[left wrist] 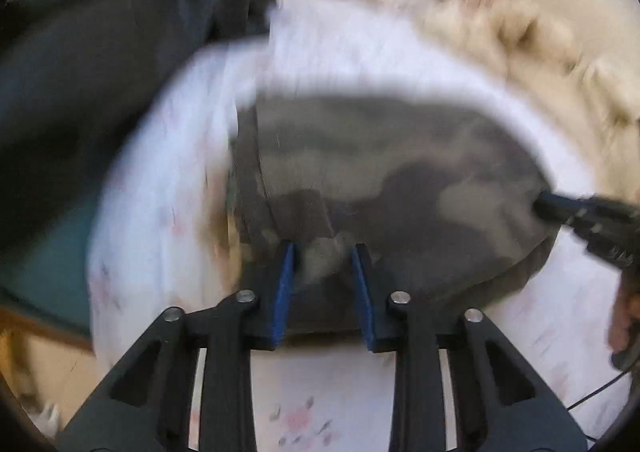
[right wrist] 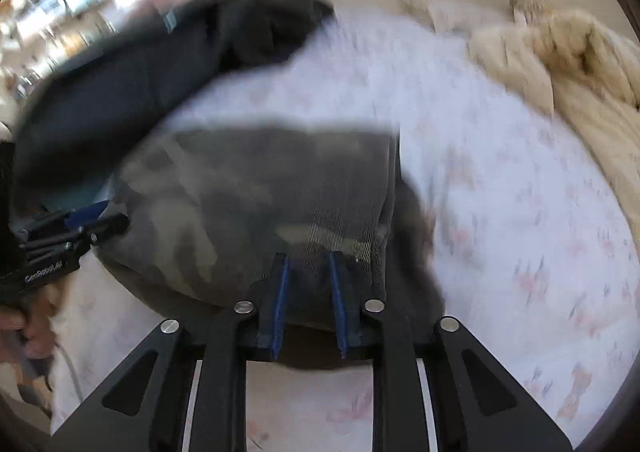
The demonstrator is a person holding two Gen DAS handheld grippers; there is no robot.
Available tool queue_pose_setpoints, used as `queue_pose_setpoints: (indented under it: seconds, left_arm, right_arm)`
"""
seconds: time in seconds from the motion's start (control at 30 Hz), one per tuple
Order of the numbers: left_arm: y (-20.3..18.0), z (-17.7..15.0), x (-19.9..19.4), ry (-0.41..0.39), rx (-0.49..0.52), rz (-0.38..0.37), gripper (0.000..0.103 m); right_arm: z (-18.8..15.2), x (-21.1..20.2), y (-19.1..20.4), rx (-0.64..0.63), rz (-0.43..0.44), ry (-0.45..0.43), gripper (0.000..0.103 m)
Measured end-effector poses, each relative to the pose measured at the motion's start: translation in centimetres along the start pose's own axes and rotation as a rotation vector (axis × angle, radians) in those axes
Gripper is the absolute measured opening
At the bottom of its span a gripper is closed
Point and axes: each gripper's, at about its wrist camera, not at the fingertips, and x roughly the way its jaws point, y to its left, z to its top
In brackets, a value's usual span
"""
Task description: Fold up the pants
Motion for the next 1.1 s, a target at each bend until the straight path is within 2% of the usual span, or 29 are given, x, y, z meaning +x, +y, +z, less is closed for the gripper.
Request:
queue_pose_setpoints:
  seconds: [0.07,0.13,0.27,0.37,0.47,0.57,0.67,0.77,0.8,0.83,0.9,0.97,1.0,1.1]
  left_arm:
    - [0.6,-1.5,2.5,0.075,0.005,-0.013,0.022]
    - [0.8,-1.5,2.7,0.051,0.005,-0.026,0.022]
    - [1.2,-1.3,2.8,0.035,0.012,-0.034,0.023]
    - [1.9,-0.9,2.7,0.051,-0.025,-0.057,0.024]
    - [1.3,-0.6,1.3,0.029,0.004,-0.016,0.026]
    - [1.4,-0.7,-0.4,0.007,-0.009,-0.004,0.041]
    - [1.5,-0.9,-1.3,-0.020,-0.013,0.025,0.043]
    - [1.9,-1.3,-2.5,0.011,-0.058,0.017,0.043]
    - [2.0,-1.7,-3.9,-0.005,-0.082,0.011,0.050]
    - [1.8,-2.3,-5.0,-0.021,-0.083,0.013,0.062]
    - [1.4,-3.9,-8.0,-0.086,-0.073,0.041,0.073]
    - [1.0,-5.8,-11.0,-0.140,-0.068,0.076,0.075]
    - [0.8,-6.9,-12.7,-0.154,-0.074,0.074,0.075]
    - [0.5,-9.8,-16.6,-0.179,-0.090,0.049,0.075]
  right_arm:
    - [-1.6,2.7,-0.7,0.050,0.005,0.081,0.010]
    - [-2.9,3.7,-1.5,0.101,0.025,0.086,0.010]
    - [-3.0,3.9,-2.2,0.143,0.035,0.061,0.010]
    - [-2.7,4.1,-2.5,0.160,0.041,0.074,0.010]
    - [-2.3,3.2,-2.8,0.177,0.056,0.087,0.012]
    - [-1.7,1.1,-3.2,0.219,0.096,0.047,0.018]
    - [-1.3,-0.5,-2.7,0.219,0.098,0.050,0.018]
    - [-1.3,-2.3,-1.3,0.180,0.070,0.049,0.018]
    - [-1.3,-3.4,-0.8,0.171,0.078,0.037,0.018]
    - [-1.6,-5.0,-0.2,0.162,0.080,0.015,0.019]
    - [-2.6,-7.4,0.6,0.160,0.082,-0.013,0.031]
    - [-4.2,-10.0,1.3,0.170,0.097,-0.041,0.073]
    - [-5.3,-11.6,1.8,0.169,0.093,-0.058,0.077]
    - [-8.5,-16.1,4.0,0.143,0.057,-0.108,0.078]
